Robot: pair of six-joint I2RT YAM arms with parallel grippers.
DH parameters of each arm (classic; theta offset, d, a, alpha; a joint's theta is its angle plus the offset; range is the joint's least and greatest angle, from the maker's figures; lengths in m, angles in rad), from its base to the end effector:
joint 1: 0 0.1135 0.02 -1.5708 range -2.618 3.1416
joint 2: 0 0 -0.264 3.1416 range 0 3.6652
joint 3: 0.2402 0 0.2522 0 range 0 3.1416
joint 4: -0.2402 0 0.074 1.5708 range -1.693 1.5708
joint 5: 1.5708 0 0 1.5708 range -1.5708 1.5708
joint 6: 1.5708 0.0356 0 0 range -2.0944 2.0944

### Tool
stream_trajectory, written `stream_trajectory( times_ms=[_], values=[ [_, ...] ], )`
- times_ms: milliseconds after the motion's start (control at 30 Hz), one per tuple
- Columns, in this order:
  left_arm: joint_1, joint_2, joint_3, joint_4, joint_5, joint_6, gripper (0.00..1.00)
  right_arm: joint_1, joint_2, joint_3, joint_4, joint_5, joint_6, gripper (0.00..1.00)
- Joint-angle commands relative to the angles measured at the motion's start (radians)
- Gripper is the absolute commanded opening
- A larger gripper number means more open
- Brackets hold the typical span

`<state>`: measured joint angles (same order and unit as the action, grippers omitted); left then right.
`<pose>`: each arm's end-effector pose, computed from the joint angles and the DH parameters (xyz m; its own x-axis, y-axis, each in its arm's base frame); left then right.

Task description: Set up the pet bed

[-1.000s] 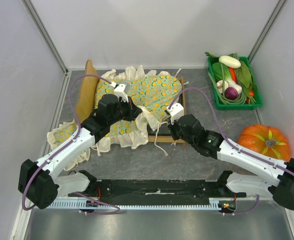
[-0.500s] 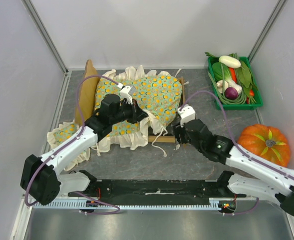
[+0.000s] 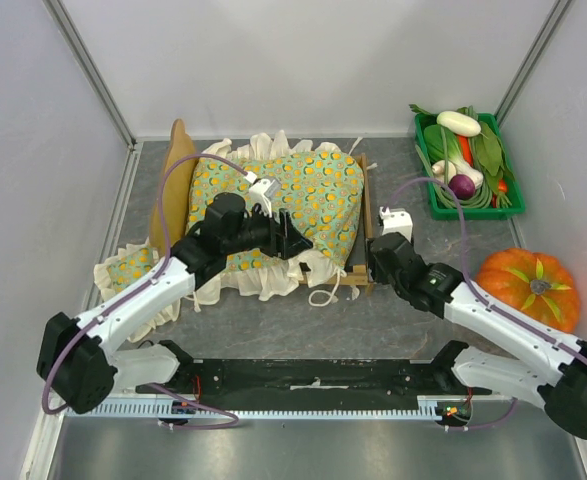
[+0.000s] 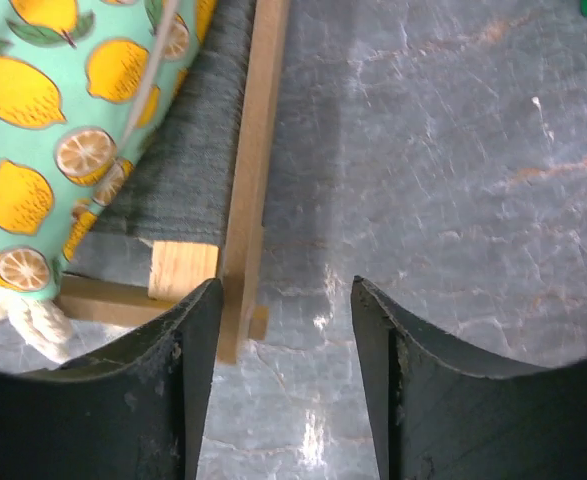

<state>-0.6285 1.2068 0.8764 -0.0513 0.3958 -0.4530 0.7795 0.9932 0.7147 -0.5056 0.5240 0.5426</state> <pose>0.2155 -0.1736 0.2977 -0.6350 -0.0377 -0.7716 0.6161 0.5778 -0.5353 0.1563 0.1294 0.2510 -0.6143 0.0215 -0.7888 -0.0460 0.9970 0.0630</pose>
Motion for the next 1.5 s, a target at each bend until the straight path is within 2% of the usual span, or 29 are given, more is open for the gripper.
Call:
stream_trajectory(
  times_ms=[0,33,100,133,233,367,467,500,533,600,633,700,867,967,1067,1167,1467],
  values=[
    [-0.008,-0.113,0.001,-0.033,-0.001,0.013,0.7,-0.083,0.062,-0.008,0.085,-0.064,0.016,0.56],
    [-0.008,-0.131,0.001,-0.05,-0.008,0.017,0.71,-0.091,0.09,-0.009,0.108,-0.084,-0.004,0.47],
    [-0.008,-0.164,0.006,-0.097,-0.032,0.02,0.73,-0.117,0.123,-0.014,0.171,-0.119,-0.026,0.38],
    [-0.008,-0.206,0.004,-0.108,-0.043,0.019,0.74,-0.127,0.163,-0.011,0.188,-0.13,-0.042,0.25],
    [-0.008,-0.289,-0.025,-0.145,-0.086,0.008,0.76,-0.164,0.238,0.029,0.229,-0.142,-0.07,0.1],
    [-0.01,-0.355,-0.083,-0.167,-0.123,0.001,0.76,-0.221,0.364,0.109,0.321,-0.185,-0.148,0.06],
    [-0.02,-0.362,-0.131,-0.167,-0.144,-0.001,0.76,-0.252,0.468,0.163,0.349,-0.222,-0.182,0.11],
    [-0.025,-0.359,-0.14,-0.163,-0.156,-0.003,0.76,-0.25,0.485,0.181,0.322,-0.238,-0.182,0.17],
    [-0.036,-0.359,-0.16,-0.162,-0.166,-0.003,0.76,-0.252,0.481,0.19,0.303,-0.243,-0.182,0.3],
    [-0.045,-0.363,-0.181,-0.162,-0.201,-0.006,0.76,-0.252,0.4,0.151,0.3,-0.234,-0.168,0.46],
    [-0.057,-0.366,-0.201,-0.144,-0.207,-0.013,0.76,-0.253,0.362,0.135,0.296,-0.222,-0.167,0.61],
    [-0.068,-0.368,-0.215,-0.127,-0.221,-0.019,0.76,-0.255,0.246,0.1,0.288,-0.22,-0.142,0.68],
    [-0.143,-0.337,-0.217,-0.102,-0.291,-0.006,0.76,-0.252,0.055,-0.007,0.3,-0.39,-0.049,0.67],
    [-0.186,-0.313,-0.226,-0.087,-0.339,-0.007,0.76,-0.25,-0.036,-0.096,0.306,-0.453,-0.021,0.65],
    [-0.204,-0.299,-0.244,-0.052,-0.379,-0.03,0.76,-0.252,-0.074,-0.116,0.299,-0.455,-0.027,0.63],
    [-0.218,-0.283,-0.248,-0.032,-0.394,-0.038,0.76,-0.252,-0.048,-0.071,0.352,-0.493,-0.033,0.62],
    [-0.226,-0.3,-0.234,-0.036,-0.393,-0.055,0.75,-0.252,0.234,0.049,0.568,-0.555,0.037,0.64]
  ],
)
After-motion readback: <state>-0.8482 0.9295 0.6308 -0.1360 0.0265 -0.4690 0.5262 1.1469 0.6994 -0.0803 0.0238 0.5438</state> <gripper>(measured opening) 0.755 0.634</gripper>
